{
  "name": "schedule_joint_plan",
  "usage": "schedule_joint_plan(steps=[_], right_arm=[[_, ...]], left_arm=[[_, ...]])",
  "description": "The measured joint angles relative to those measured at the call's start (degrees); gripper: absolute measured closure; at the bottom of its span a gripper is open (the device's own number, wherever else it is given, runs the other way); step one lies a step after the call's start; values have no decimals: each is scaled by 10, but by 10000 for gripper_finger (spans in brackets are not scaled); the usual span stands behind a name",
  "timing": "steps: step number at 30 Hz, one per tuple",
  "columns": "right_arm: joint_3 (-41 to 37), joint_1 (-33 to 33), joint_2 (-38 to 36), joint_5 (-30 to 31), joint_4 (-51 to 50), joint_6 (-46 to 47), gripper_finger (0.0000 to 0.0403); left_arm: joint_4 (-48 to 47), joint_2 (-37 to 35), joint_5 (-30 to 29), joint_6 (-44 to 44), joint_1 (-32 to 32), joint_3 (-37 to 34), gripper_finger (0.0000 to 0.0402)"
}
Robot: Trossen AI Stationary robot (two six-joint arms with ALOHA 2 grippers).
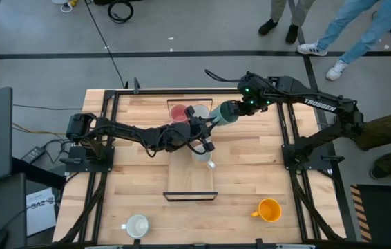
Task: Place coffee mugs
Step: Put the light green mug on the shelf
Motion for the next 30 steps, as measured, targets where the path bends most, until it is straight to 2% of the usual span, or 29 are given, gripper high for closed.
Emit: schedule_joint_plan(steps=[14,30], right_arm=[[0,0,0,-4,2,-21,290],[0,-19,-23,-14,1,-82,288]], left_arm=[[0,0,0,0,0,0,342],[0,0,-2,0,-1,0,342]])
